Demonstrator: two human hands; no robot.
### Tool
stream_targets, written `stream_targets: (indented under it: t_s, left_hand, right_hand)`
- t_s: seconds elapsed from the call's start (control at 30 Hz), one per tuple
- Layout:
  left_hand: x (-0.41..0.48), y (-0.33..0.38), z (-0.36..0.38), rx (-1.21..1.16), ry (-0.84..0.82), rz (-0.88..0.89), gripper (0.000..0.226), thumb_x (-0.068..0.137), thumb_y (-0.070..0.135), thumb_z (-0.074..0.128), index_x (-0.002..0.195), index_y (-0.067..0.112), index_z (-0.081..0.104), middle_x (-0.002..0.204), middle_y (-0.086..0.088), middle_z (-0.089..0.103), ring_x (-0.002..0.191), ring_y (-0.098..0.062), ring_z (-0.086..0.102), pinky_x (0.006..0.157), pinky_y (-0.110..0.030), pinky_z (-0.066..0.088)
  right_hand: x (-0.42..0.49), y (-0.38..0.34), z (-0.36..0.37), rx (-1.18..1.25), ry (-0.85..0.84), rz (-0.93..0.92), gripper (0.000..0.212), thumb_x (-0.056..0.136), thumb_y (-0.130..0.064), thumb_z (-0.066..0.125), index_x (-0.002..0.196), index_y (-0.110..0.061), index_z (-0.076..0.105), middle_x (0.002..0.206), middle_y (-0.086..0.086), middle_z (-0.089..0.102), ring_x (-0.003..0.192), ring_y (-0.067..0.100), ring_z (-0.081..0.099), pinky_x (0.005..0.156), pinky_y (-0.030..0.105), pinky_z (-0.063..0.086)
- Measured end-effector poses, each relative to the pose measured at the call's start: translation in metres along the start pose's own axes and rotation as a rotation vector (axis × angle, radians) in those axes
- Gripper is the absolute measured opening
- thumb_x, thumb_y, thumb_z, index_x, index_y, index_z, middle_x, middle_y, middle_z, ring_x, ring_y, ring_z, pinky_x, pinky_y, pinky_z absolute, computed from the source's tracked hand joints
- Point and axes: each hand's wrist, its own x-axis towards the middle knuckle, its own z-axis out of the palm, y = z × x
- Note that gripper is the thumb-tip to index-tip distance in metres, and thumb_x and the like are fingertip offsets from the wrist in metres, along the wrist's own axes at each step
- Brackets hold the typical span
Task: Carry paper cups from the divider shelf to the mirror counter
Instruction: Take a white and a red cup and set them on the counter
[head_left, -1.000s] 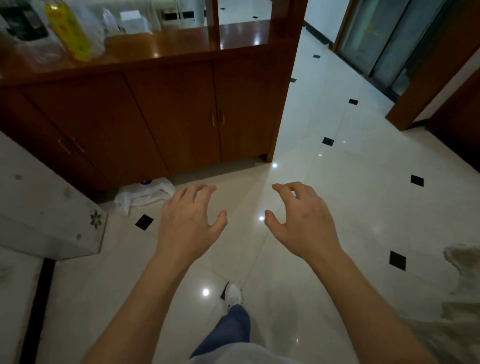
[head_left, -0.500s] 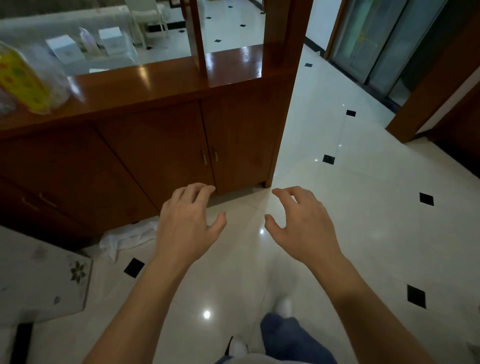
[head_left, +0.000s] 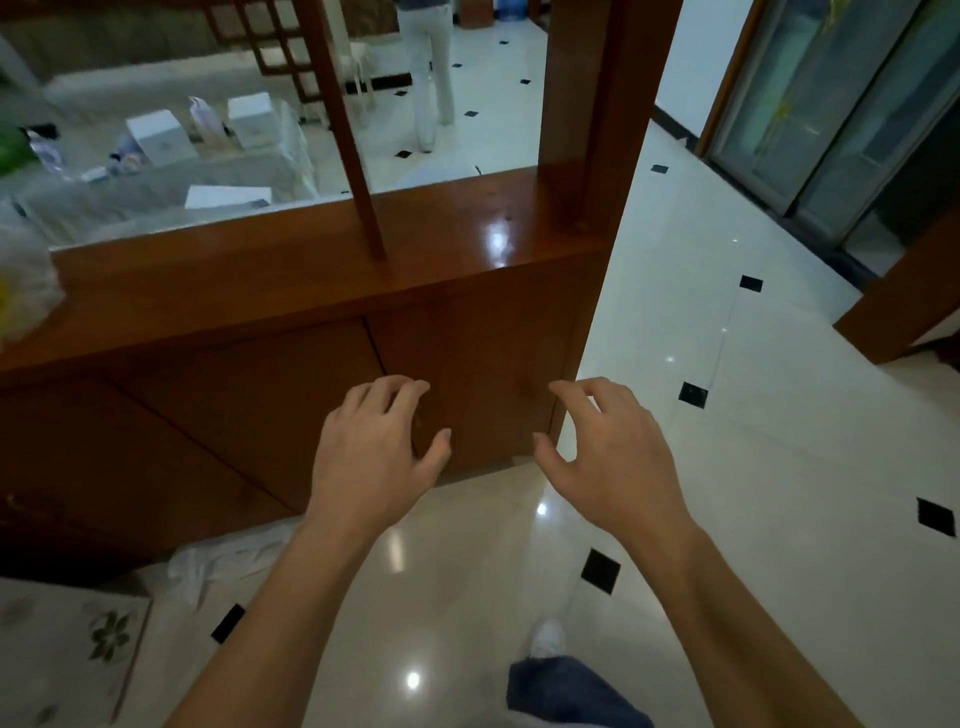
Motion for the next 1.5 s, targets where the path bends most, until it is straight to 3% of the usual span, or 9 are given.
stream_targets:
  t_s: [0.33,0.93,1.17,1.3,1.43,1.5]
  left_hand:
    - [0.139,0.027,0.014,0.016,0.023,-0.113,0.054,0.089,0.054,0.049,0.135,0.025,0.049,0.134,0.004,0.051,0.124,-0.019,0.045,0.092,-0.039,0.044]
    - [0.299,-0.016,-0.005,-0.069,0.149,-0.077,0.057,0.088,0.053,0.053,0.136,0.023,0.049,0.137,0.001,0.053,0.127,-0.018,0.045,0.099,-0.04,0.045]
    - [0.33,0.0,-0.065,-0.074,0.329,-0.1,0.057,0.087,0.056,0.054,0.136,0.028,0.049,0.139,0.0,0.053,0.128,-0.02,0.045,0.1,-0.042,0.043]
    - [0.336,0.012,-0.108,-0.144,0.482,-0.059,0.052,0.088,0.046,0.061,0.134,0.024,0.052,0.136,0.0,0.054,0.125,-0.02,0.044,0.099,-0.044,0.045]
    - [0.343,0.025,-0.145,-0.162,0.617,0.004,0.053,0.085,0.044,0.057,0.131,0.018,0.056,0.13,-0.001,0.056,0.118,-0.019,0.048,0.094,-0.034,0.041]
    - [0.348,0.028,-0.163,-0.16,0.685,0.04,0.051,0.086,0.044,0.056,0.129,0.017,0.057,0.126,-0.001,0.057,0.116,-0.019,0.05,0.093,-0.031,0.041]
  right_hand:
    - [0.161,0.065,-0.001,0.01,-0.051,-0.048,0.054,0.083,-0.053,0.054,0.127,-0.023,0.056,0.123,0.001,0.061,0.112,0.021,0.056,0.089,0.037,0.048]
    - [0.328,0.046,0.003,0.047,-0.001,-0.07,0.056,0.085,-0.058,0.05,0.132,-0.026,0.052,0.128,-0.002,0.057,0.117,0.02,0.053,0.098,0.044,0.047]
    - [0.374,0.028,-0.05,0.128,0.208,-0.19,0.052,0.086,-0.056,0.052,0.13,-0.028,0.051,0.125,-0.004,0.058,0.112,0.016,0.054,0.091,0.037,0.05]
    - [0.395,0.019,-0.092,0.193,0.34,-0.281,0.051,0.084,-0.051,0.058,0.13,-0.028,0.053,0.122,-0.006,0.058,0.107,0.012,0.053,0.084,0.026,0.047]
    - [0.42,0.013,-0.127,0.309,0.501,-0.343,0.044,0.085,-0.042,0.062,0.125,-0.023,0.057,0.117,-0.005,0.06,0.101,0.004,0.047,0.083,0.013,0.035]
    - [0.436,0.01,-0.141,0.356,0.565,-0.343,0.042,0.086,-0.04,0.061,0.123,-0.021,0.057,0.115,-0.003,0.061,0.101,0.007,0.05,0.084,0.018,0.041]
